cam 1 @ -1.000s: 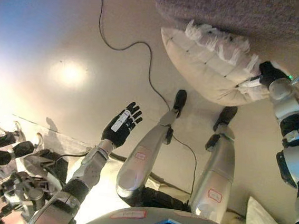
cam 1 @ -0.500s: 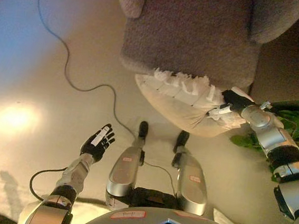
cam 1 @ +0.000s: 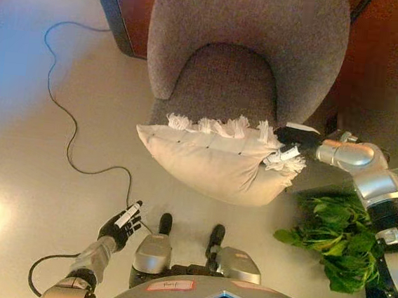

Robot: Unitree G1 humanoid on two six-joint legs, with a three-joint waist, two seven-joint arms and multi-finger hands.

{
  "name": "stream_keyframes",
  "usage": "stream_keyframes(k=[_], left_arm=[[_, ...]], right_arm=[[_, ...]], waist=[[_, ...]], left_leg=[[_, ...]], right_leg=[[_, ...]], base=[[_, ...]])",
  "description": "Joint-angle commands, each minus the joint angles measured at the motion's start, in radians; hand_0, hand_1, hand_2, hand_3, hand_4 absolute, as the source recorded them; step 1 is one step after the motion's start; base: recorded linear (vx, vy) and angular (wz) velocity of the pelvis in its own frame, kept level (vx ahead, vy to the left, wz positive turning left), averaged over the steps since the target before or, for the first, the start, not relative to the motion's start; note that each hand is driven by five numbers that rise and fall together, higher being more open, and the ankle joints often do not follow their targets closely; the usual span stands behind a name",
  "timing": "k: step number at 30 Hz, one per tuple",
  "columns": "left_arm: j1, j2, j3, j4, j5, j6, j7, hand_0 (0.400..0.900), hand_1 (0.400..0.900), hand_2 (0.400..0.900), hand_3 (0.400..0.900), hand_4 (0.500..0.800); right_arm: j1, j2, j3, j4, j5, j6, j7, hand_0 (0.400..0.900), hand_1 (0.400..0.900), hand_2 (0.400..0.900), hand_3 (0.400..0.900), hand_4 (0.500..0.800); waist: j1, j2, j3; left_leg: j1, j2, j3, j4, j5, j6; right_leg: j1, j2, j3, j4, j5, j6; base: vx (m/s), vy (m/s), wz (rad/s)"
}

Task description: Pick up the pillow and put it on the sofa.

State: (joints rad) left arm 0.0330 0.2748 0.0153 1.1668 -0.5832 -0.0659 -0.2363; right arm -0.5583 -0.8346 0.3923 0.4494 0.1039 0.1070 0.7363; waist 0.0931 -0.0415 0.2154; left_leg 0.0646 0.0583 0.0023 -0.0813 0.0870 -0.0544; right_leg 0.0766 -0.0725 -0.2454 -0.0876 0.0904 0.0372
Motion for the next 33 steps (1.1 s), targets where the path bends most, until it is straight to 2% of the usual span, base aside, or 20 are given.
stream_keyframes(k=[1, 7, 14, 26, 30, 33], left_arm=[[0.010, 0.053, -0.049, 0.057, 0.040, -0.015, -0.001, 0.900, 0.900, 0.900, 0.900, 0.800], [0.027, 0.052, -0.073, 0.082, 0.048, -0.022, 0.000, 0.900, 0.900, 0.900, 0.900, 0.800], [0.042, 0.058, -0.086, 0.098, 0.059, -0.037, -0.005, 0.900, 0.900, 0.900, 0.900, 0.800], [0.053, 0.081, -0.116, 0.051, 0.075, -0.062, -0.035, 0.900, 0.900, 0.900, 0.900, 0.800], [0.044, 0.093, -0.128, 0.019, 0.064, -0.063, -0.041, 0.900, 0.900, 0.900, 0.900, 0.800], [0.030, 0.104, -0.140, -0.023, 0.027, -0.064, -0.051, 0.900, 0.900, 0.900, 0.900, 0.800]], right_arm=[[-0.335, -0.047, -0.002, 0.023, 0.289, -0.042, 0.029, 0.400, 0.400, 0.400, 0.400, 0.500], [-0.564, -0.058, 0.070, 0.302, 0.371, -0.026, 0.002, 0.400, 0.400, 0.400, 0.400, 0.500], [-0.662, -0.051, 0.090, 0.544, 0.352, 0.009, 0.019, 0.400, 0.400, 0.400, 0.400, 0.500], [-0.654, -0.019, 0.062, 0.651, 0.391, 0.075, 0.027, 0.400, 0.400, 0.400, 0.400, 0.500], [-0.655, -0.027, 0.052, 0.670, 0.414, 0.112, -0.003, 0.400, 0.400, 0.400, 0.400, 0.500], [-0.669, -0.035, 0.039, 0.712, 0.406, 0.114, -0.051, 0.400, 0.400, 0.400, 0.400, 0.500]], waist=[[0.049, -0.064, -0.142], [0.100, -0.073, -0.169], [0.144, -0.072, -0.170], [0.208, -0.057, -0.114], [0.216, -0.043, -0.085], [0.219, -0.021, -0.053]], left_leg=[[0.013, -0.014, 0.006, 0.010, -0.116, -0.022], [0.031, -0.019, -0.026, 0.008, -0.120, -0.027], [0.025, -0.024, -0.057, 0.001, -0.109, -0.030], [-0.031, -0.018, -0.111, 0.005, -0.084, -0.039], [-0.059, -0.019, -0.128, 0.005, -0.075, -0.040], [-0.085, -0.019, -0.137, 0.005, -0.067, -0.040]], right_leg=[[0.041, -0.026, -0.014, 0.051, -0.117, 0.061], [0.081, -0.026, -0.041, 0.034, -0.118, 0.059], [0.100, -0.028, -0.073, 0.017, -0.115, 0.059], [0.083, -0.029, -0.115, 0.013, -0.119, 0.051], [0.059, -0.030, -0.118, 0.013, -0.115, 0.050], [0.036, -0.034, -0.118, 0.014, -0.111, 0.050]], base=[[0.10, 0.024, 0.16], [0.11, 0.021, 0.23], [0.07, 0.012, 0.23], [0.02, -0.038, 0.16], [-0.05, -0.063, 0.10], [-0.14, -0.058, 0.02]])
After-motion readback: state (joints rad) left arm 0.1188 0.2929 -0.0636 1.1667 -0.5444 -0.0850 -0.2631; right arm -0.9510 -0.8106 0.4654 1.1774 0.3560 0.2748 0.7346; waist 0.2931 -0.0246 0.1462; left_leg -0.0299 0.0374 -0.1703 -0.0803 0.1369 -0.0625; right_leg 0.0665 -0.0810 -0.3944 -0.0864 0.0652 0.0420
